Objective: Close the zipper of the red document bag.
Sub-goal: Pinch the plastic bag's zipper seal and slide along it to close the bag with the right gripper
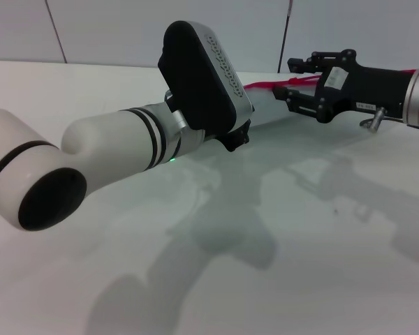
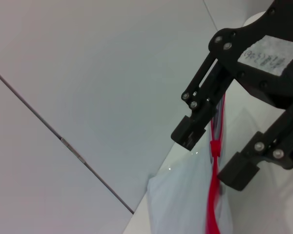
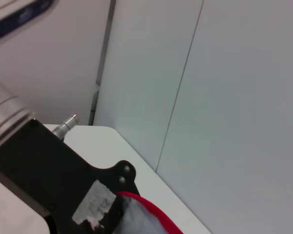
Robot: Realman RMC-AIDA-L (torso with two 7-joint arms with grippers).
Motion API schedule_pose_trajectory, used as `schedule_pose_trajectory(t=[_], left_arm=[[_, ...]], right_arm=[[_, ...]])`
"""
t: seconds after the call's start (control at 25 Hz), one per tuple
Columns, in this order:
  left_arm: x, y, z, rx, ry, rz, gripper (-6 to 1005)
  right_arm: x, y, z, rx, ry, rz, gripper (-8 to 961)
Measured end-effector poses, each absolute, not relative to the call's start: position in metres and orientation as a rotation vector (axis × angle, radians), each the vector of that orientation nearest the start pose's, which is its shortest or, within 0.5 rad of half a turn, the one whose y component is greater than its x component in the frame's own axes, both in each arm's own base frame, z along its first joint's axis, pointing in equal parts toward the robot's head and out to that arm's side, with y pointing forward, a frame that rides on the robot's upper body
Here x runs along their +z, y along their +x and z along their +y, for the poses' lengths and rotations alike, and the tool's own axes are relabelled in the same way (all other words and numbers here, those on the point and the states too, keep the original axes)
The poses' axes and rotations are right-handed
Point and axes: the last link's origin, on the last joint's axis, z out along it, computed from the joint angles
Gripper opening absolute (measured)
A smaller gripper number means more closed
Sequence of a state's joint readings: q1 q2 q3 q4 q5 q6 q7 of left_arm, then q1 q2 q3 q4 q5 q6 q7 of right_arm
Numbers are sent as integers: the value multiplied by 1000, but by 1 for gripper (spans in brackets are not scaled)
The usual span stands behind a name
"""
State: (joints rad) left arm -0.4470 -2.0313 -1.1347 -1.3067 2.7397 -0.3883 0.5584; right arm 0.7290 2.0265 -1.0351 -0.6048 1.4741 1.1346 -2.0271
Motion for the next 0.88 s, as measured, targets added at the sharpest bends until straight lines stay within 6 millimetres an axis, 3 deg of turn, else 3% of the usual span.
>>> schedule_pose_trajectory(t=[0.52, 0.88], left_arm=[[-73, -136, 375, -11, -2319, 7, 57], [-72, -138, 375, -9, -2318, 4, 57]], right_arm=[[-7, 188, 423, 519, -2567, 55, 513], [-8, 188, 421, 523, -2576, 53, 412]])
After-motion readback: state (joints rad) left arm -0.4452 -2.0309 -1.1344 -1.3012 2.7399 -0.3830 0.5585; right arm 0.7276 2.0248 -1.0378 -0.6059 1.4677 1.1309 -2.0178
